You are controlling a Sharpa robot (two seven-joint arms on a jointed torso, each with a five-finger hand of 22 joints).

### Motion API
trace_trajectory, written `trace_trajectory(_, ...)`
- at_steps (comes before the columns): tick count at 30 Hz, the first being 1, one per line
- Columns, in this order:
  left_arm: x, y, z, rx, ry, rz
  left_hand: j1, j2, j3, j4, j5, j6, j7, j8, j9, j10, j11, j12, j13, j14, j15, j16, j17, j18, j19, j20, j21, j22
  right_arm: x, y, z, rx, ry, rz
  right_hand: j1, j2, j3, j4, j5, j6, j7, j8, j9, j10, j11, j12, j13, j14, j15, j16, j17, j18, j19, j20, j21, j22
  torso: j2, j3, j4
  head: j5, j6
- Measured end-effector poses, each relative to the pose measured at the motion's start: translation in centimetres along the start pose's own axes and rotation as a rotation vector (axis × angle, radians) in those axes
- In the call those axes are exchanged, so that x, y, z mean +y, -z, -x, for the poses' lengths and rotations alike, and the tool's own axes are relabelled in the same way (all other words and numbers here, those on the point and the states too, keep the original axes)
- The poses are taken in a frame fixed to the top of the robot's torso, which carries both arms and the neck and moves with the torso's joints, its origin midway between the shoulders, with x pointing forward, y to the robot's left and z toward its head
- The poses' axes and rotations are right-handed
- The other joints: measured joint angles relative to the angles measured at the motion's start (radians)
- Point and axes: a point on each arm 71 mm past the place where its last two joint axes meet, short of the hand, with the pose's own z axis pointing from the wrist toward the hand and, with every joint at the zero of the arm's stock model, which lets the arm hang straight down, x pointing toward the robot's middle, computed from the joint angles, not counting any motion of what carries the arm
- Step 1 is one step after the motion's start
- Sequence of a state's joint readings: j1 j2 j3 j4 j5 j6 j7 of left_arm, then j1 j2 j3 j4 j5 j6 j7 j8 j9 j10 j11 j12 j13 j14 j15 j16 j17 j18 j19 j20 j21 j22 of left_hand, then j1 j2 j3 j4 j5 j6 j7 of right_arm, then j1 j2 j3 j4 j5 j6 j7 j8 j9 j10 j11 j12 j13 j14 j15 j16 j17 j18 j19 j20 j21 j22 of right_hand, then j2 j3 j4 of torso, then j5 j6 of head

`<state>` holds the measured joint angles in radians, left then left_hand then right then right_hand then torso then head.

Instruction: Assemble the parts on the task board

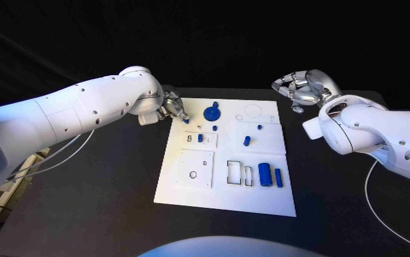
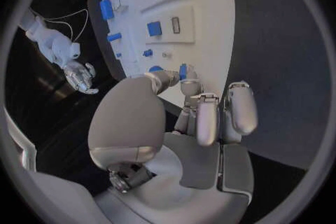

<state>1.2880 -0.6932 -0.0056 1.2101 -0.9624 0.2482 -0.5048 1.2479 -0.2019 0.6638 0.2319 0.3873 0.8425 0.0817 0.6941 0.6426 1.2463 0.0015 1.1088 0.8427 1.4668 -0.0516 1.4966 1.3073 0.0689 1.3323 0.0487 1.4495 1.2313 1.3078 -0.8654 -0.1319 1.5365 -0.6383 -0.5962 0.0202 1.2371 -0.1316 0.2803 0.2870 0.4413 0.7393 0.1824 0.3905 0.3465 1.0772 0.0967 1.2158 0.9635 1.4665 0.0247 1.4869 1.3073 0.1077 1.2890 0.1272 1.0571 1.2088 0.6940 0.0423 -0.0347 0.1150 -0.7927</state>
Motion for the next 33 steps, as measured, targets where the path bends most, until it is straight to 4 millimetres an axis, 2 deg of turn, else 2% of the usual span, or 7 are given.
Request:
trace_trajectory(8, -0.1, 2.2, -1.2, 0.015, 0.022, -0.058, -0.030, -0.022, 0.003, 0.002, 0.063, 0.023, -0.008, 0.008, 0.000, 0.020, -0.012, 0.003, 0.003, 0.000, -0.007, 0.008, 0.000, 0.000, 0.016, -0.005, 0.011, 0.028, -0.1, 0.0, 0.1, -0.002, 0.001, -0.002, 0.000, 0.000, 0.000, 0.000, 0.000, 0.000, 0.000, 0.000, 0.000, 0.000, 0.000, 0.000, 0.000, 0.000, 0.000, 0.000, 0.001, 0.000, 0.000, 0.000, 0.000, 0.000, -0.003, 0.0005, 0.0039, 0.002, -0.001)
trace_trajectory(11, -0.3, 2.8, -1.9, 0.015, 0.030, -0.080, -0.037, -0.022, 0.003, 0.002, 0.079, 0.024, -0.009, 0.008, 0.001, 0.026, -0.011, 0.003, 0.003, -0.003, -0.011, 0.008, 0.000, 0.000, 0.021, -0.008, 0.012, 0.032, -0.1, 0.1, 0.2, -0.003, 0.001, -0.002, 0.000, 0.000, 0.000, 0.000, 0.000, 0.000, 0.000, 0.000, 0.000, 0.000, 0.000, 0.000, 0.000, 0.000, 0.000, 0.000, 0.001, 0.000, 0.000, 0.000, 0.000, 0.000, -0.004, 0.0005, 0.0062, 0.003, -0.002)
trace_trajectory(12, -0.4, 2.8, -2.1, 0.015, 0.032, -0.085, -0.040, -0.024, 0.003, 0.002, 0.087, 0.027, -0.012, 0.009, 0.033, 0.028, -0.014, 0.003, 0.003, -0.001, -0.013, 0.010, 0.000, 0.000, 0.021, -0.008, 0.015, 0.035, -0.1, 0.1, 0.2, -0.003, 0.001, -0.002, 0.000, 0.000, 0.000, 0.000, 0.004, 0.000, 0.000, 0.000, 0.000, 0.000, 0.000, 0.000, 0.000, 0.000, 0.000, 0.000, 0.001, 0.000, 0.000, 0.000, -0.004, 0.000, -0.004, 0.0005, 0.0067, 0.003, -0.003)
trace_trajectory(16, -0.5, 3.0, -2.9, 0.010, 0.041, -0.101, -0.047, -0.031, 0.003, 0.002, 0.113, 0.034, -0.012, 0.015, 0.038, 0.038, -0.015, 0.006, 0.005, 0.000, -0.014, 0.012, 0.000, 0.000, 0.028, -0.011, 0.019, 0.047, -0.1, 0.1, 0.2, -0.003, 0.001, -0.003, 0.000, 0.000, 0.000, 0.000, 0.004, 0.000, 0.000, 0.000, 0.000, 0.000, 0.000, 0.000, 0.000, 0.000, 0.000, 0.000, 0.001, 0.000, 0.000, 0.000, -0.004, 0.000, -0.006, -0.0001, 0.0083, 0.004, -0.004)
trace_trajectory(31, 0.0, 2.4, -5.2, -0.031, 0.026, -0.102, -0.058, -0.036, 0.000, -0.001, 0.139, 0.036, -0.014, 0.015, 0.059, 0.042, -0.018, 0.006, 0.008, -0.002, -0.016, 0.017, 0.000, 0.000, 0.033, -0.013, 0.023, 0.055, -0.2, 0.1, 0.2, -0.004, 0.001, -0.004, 0.000, 0.000, 0.000, 0.000, 0.008, 0.000, 0.000, 0.000, 0.000, 0.000, 0.000, 0.000, 0.000, 0.000, 0.000, 0.000, 0.001, 0.000, 0.000, 0.000, -0.004, 0.000, -0.004, 0.0000, 0.0073, 0.010, -0.005)
trace_trajectory(32, -0.1, 2.4, -5.2, -0.034, 0.023, -0.102, -0.060, -0.036, 0.003, -0.004, 0.139, 0.036, -0.014, 0.015, 0.059, 0.042, -0.018, 0.006, 0.008, -0.004, -0.018, 0.017, 0.000, 0.000, 0.033, -0.013, 0.023, 0.056, -0.2, 0.1, 0.2, -0.004, 0.001, -0.004, 0.000, 0.000, 0.000, 0.000, 0.008, 0.000, 0.000, 0.000, 0.000, 0.000, 0.000, 0.000, 0.000, 0.000, 0.000, 0.000, 0.001, 0.000, 0.000, 0.000, -0.004, 0.000, -0.004, -0.0001, 0.0072, 0.010, -0.005)
trace_trajectory(33, -0.1, 2.4, -5.3, -0.038, 0.019, -0.102, -0.065, -0.041, 0.036, -0.036, 0.139, 0.036, -0.014, 0.015, 0.059, 0.042, -0.018, 0.006, 0.008, -0.004, -0.018, 0.017, 0.000, 0.000, 0.033, -0.013, 0.023, 0.056, -0.2, 0.1, 0.2, -0.004, 0.001, -0.004, 0.000, 0.000, 0.000, 0.000, 0.008, 0.000, 0.000, 0.000, 0.000, 0.000, 0.000, 0.000, 0.000, 0.000, 0.000, 0.000, 0.001, 0.000, 0.000, 0.000, -0.004, 0.000, -0.004, -0.0001, 0.0068, 0.010, -0.006)
